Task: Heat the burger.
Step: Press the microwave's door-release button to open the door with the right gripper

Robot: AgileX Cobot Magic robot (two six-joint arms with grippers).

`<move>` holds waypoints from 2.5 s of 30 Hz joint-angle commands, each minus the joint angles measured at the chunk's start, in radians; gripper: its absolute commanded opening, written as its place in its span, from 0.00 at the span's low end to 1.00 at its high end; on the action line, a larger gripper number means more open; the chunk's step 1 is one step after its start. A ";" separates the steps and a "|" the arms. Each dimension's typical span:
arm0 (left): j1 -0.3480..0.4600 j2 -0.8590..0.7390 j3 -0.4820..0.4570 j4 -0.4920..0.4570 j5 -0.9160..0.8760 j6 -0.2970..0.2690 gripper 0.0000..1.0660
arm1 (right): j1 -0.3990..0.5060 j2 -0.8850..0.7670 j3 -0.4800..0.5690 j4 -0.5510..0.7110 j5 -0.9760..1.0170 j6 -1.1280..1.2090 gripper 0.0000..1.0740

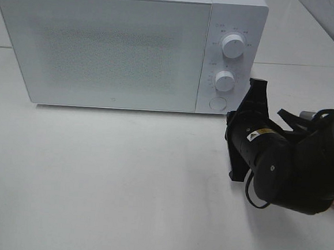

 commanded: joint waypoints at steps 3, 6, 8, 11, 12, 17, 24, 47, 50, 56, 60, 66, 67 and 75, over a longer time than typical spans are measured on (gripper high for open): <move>-0.002 -0.022 0.003 -0.005 -0.016 -0.002 0.94 | -0.042 0.032 -0.062 -0.045 0.037 0.016 0.00; -0.002 -0.022 0.003 -0.005 -0.016 -0.002 0.94 | -0.060 0.052 -0.087 -0.061 0.053 0.016 0.00; -0.002 -0.022 0.003 -0.005 -0.016 -0.002 0.94 | -0.060 0.073 -0.112 -0.058 0.061 0.017 0.00; -0.002 -0.022 0.003 -0.005 -0.016 -0.002 0.94 | -0.060 0.087 -0.129 -0.059 0.066 0.020 0.00; -0.002 -0.022 0.003 -0.005 -0.016 -0.002 0.94 | -0.060 0.096 -0.139 -0.059 0.066 0.020 0.00; -0.002 -0.022 0.003 -0.005 -0.016 -0.002 0.94 | -0.084 0.126 -0.179 -0.083 0.079 0.020 0.00; -0.002 -0.022 0.003 -0.005 -0.016 -0.002 0.94 | -0.107 0.158 -0.213 -0.089 0.098 0.020 0.00; -0.002 -0.022 0.003 -0.005 -0.016 -0.002 0.94 | -0.130 0.203 -0.293 -0.116 0.136 0.019 0.00; -0.002 -0.022 0.003 -0.005 -0.016 -0.002 0.94 | -0.130 0.206 -0.303 -0.110 0.135 0.017 0.00; -0.002 -0.022 0.003 -0.005 -0.016 -0.002 0.94 | -0.130 0.217 -0.307 -0.076 0.105 0.013 0.00; -0.002 -0.022 0.003 -0.005 -0.016 -0.002 0.94 | -0.130 0.226 -0.319 -0.074 0.082 0.012 0.00; -0.002 -0.022 0.003 -0.005 -0.016 -0.002 0.94 | -0.130 0.240 -0.357 -0.061 0.050 0.000 0.00; -0.002 -0.022 0.003 -0.005 -0.016 -0.002 0.94 | -0.130 0.240 -0.361 -0.053 0.029 -0.022 0.00; -0.002 -0.022 0.003 -0.005 -0.016 -0.002 0.94 | -0.142 0.240 -0.394 -0.033 -0.017 -0.063 0.00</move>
